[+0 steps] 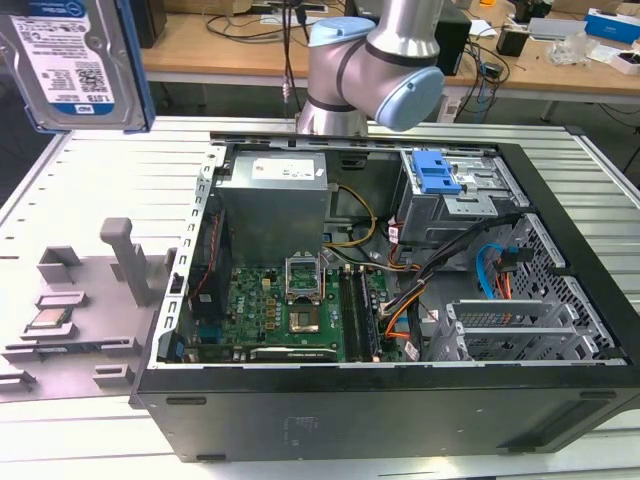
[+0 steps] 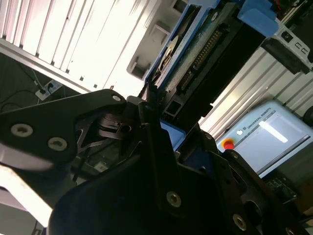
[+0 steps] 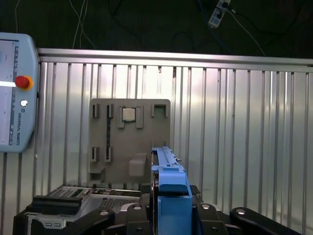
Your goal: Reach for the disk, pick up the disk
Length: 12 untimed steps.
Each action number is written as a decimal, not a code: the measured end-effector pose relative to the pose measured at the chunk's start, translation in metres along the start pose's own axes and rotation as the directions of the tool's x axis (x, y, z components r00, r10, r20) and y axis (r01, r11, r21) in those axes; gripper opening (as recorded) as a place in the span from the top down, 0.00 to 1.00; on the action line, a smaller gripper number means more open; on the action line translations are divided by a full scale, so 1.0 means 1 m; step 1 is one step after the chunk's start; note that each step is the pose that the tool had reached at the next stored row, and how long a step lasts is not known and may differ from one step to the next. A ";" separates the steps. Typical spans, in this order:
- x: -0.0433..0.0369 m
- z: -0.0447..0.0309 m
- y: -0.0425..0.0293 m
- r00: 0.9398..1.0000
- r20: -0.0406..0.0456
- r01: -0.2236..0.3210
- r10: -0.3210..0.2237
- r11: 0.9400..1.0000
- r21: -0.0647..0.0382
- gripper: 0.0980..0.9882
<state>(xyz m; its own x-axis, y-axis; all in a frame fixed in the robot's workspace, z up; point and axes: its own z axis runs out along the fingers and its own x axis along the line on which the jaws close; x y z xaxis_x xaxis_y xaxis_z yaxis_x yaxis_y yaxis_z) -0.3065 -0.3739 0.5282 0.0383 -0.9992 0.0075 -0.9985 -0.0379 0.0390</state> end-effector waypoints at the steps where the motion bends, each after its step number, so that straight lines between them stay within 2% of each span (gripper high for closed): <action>1: 0.0002 -0.0002 -0.0047 1.000 0.000 0.000 0.000 1.000 0.000 0.70; 9: 0.0011 -0.0013 -0.0351 1.000 -0.001 0.000 0.000 1.000 0.000 0.70; 10: 0.0013 -0.0017 -0.0427 1.000 -0.001 0.000 0.000 1.000 0.000 0.70; 12: 0.0016 -0.0019 -0.0491 1.000 -0.002 0.000 0.000 1.000 0.000 0.70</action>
<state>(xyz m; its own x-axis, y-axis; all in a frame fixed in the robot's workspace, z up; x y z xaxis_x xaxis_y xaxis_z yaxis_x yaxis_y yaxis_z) -0.2574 -0.3735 0.5282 0.0382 -0.9992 0.0093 -0.9985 -0.0378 0.0392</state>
